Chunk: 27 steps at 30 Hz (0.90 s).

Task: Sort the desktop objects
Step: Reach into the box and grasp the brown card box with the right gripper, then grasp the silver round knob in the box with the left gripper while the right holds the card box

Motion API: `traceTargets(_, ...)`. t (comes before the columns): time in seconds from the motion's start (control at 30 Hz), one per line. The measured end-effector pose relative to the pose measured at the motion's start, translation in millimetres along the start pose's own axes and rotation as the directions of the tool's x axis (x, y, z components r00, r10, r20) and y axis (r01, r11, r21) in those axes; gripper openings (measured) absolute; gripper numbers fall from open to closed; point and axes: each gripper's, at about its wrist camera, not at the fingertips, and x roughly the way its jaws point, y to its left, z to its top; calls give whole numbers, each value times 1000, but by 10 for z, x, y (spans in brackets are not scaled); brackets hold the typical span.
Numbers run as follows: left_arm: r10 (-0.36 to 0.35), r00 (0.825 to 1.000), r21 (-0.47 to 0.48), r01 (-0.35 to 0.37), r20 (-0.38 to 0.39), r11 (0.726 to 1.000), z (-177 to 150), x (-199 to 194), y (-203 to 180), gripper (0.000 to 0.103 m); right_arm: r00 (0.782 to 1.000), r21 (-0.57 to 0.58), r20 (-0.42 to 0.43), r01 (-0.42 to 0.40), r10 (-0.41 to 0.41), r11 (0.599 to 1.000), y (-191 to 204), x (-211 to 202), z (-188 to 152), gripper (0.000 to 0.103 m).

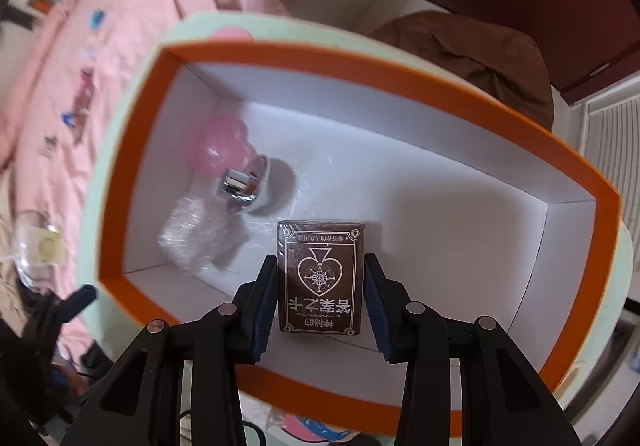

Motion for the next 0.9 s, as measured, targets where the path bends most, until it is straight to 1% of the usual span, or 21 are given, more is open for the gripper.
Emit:
traceTargets(0.1,24,999,0,-24,-23,1000,93,0,-11,78,991,19,123,-49,46,999,-65,-337,-149,40)
traceTargets(0.17,17,1000,24,-17,-18,1000,215,-28,-56,78,971,28,217,-105,96,994,-135,-651,-344,40)
traceTargets(0.27,37,999,111,-39,19,993,422,-81,-219,78,943,33,305,-147,130,989,-243,-962,-671,40)
traceTargets(0.3,43,999,167,-48,33,985,519,-91,-322,78,939,44,320,-151,129,988,-286,-1023,-785,40)
traceTargets(0.37,48,998,271,-58,44,961,675,-72,-510,78,935,80,335,-149,114,986,-391,-1081,-1019,40)
traceTargets(0.47,43,998,392,-55,40,918,891,51,-743,77,934,141,350,-130,74,981,-621,-1029,-1379,40)
traceTargets(0.5,39,999,427,-47,27,903,955,137,-807,76,933,158,353,-138,75,978,-699,-1005,-1481,40)
traceTargets(0.53,36,999,461,-39,14,886,1019,222,-871,74,931,174,356,-152,82,973,-774,-983,-1572,40)
traceTargets(0.57,35,999,495,-31,1,868,1082,310,-935,66,929,189,359,-166,90,968,-849,-962,-1664,40)
traceTargets(0.6,56,998,532,-29,-35,846,1142,464,-988,58,927,205,362,-180,97,962,-924,-940,-1756,40)
traceTargets(0.67,121,988,577,-43,-97,815,1207,722,-1040,52,919,229,372,-230,133,946,-1046,-906,-1888,40)
traceTargets(0.73,181,971,620,-49,-153,783,1250,991,-1082,52,910,241,386,-256,150,936,-1121,-884,-1955,40)
traceTargets(0.83,240,942,634,-37,-237,773,1282,1260,-1086,52,898,241,404,-290,175,926,-1178,-879,-2029,41)
traceTargets(0.9,237,919,597,-2,-316,803,1308,1375,-1040,52,888,232,416,-313,197,921,-1205,-887,-2067,41)
